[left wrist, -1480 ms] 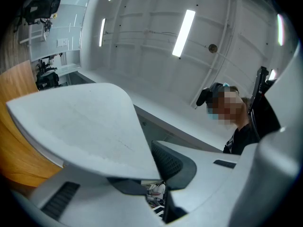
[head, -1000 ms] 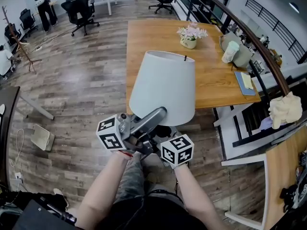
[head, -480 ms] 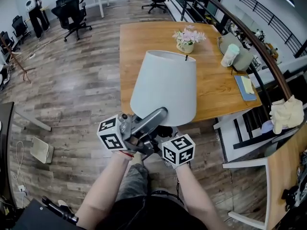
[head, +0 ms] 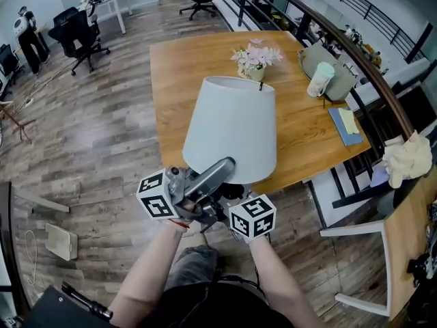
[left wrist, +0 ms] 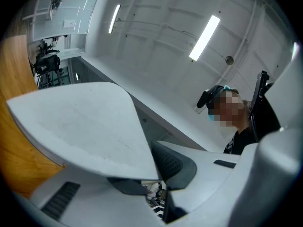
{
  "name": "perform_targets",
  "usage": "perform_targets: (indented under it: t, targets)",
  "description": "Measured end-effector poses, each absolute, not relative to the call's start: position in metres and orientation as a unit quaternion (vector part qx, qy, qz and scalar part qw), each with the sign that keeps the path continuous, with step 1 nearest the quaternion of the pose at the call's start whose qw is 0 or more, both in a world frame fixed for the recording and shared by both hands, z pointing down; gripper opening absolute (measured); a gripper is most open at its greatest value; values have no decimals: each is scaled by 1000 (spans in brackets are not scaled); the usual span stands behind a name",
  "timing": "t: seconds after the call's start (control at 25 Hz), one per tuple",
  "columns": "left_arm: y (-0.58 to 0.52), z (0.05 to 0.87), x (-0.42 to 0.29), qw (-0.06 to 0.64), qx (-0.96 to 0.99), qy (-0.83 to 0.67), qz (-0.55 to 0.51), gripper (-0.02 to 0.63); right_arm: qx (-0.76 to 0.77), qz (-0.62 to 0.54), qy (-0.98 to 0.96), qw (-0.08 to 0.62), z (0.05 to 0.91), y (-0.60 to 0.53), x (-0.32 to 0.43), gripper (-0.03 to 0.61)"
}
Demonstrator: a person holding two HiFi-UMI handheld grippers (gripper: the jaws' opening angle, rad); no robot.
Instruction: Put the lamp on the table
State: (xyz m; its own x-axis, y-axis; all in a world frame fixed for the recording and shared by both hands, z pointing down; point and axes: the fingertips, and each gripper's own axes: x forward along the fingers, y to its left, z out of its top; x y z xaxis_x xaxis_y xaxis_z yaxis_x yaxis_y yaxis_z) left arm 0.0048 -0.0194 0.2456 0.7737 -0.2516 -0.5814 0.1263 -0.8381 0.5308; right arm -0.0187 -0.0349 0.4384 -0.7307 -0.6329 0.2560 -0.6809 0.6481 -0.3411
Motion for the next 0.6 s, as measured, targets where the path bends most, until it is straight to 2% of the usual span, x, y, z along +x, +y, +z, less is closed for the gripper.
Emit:
perform_targets:
  t: [0.6]
  targets:
    - [-84, 263, -2, 303, 893, 4, -334, 29, 403, 215, -887, 60, 456, -98, -20, 160]
